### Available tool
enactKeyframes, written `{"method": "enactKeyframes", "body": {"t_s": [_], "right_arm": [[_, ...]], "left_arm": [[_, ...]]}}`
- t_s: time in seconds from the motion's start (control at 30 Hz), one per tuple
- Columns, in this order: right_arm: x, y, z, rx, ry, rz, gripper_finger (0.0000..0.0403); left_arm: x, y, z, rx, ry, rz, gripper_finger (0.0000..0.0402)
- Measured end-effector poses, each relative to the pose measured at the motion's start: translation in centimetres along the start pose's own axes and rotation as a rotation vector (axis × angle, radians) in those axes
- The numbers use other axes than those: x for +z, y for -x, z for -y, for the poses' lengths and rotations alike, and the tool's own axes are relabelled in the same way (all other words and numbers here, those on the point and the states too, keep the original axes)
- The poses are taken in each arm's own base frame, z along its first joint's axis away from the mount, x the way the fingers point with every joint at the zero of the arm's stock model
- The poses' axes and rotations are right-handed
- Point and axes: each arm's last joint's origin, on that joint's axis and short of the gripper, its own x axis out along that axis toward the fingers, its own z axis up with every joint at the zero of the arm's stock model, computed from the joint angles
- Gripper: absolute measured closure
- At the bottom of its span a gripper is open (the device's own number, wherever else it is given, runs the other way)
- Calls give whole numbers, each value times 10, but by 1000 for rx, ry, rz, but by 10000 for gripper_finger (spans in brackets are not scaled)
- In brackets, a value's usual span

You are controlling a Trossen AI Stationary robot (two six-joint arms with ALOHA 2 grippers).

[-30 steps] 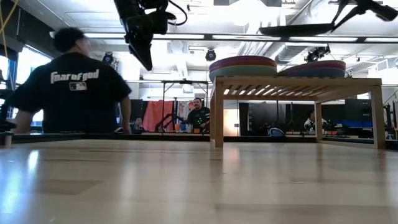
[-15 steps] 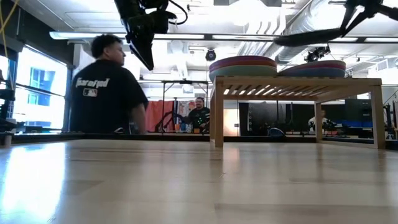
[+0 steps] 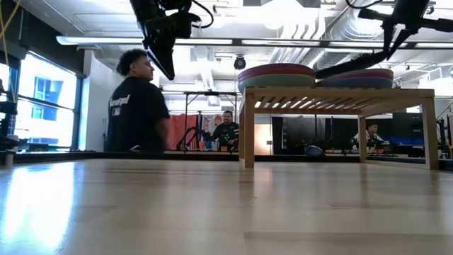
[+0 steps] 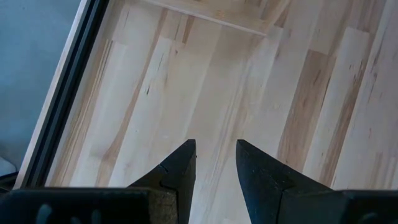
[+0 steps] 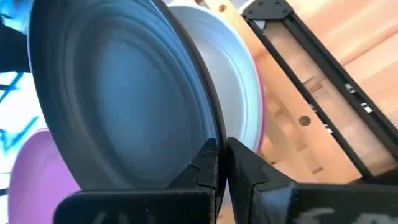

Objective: Place and stack plates onto a shelf
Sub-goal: Stack the center black plate on the white plate

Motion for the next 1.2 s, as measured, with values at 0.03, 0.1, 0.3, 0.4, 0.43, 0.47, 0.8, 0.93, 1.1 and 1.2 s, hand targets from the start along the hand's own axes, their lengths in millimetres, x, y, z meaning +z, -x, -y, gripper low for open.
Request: {"method": "enactKeyframes", "body": {"t_s": [0.03,0.1,0.3,0.4,0.43,0.47,0.8,0.93,1.1,1.2], "right_arm": [[0,-1,0,-10,0,-4,403],[0,-4,-1,-31,11,-9,403],[2,-9,-4,-60,21,-16,403],[2,-10,-5,-67,39,-8,403],[2,-10,-5,-68,42,-6,403],[2,-10,-5,-69,45,-1,403],[3,-10,-5,-78,75,25,378],[3,-10,-5,-82,76,42,345],[3,-7,-3,-51,122,19,313],[3,-2,1,-21,132,15,301]], "left_arm": [[0,0,0,0,0,0,300],[0,0,0,0,0,0,300],[0,0,0,0,0,0,300],[0,0,0,0,0,0,300],[0,0,0,0,1,0,300],[0,0,0,0,1,0,300],[0,0,0,0,2,0,300],[0,0,0,1,2,0,300],[0,0,0,0,2,0,300],[0,0,0,0,13,0,300]]}}
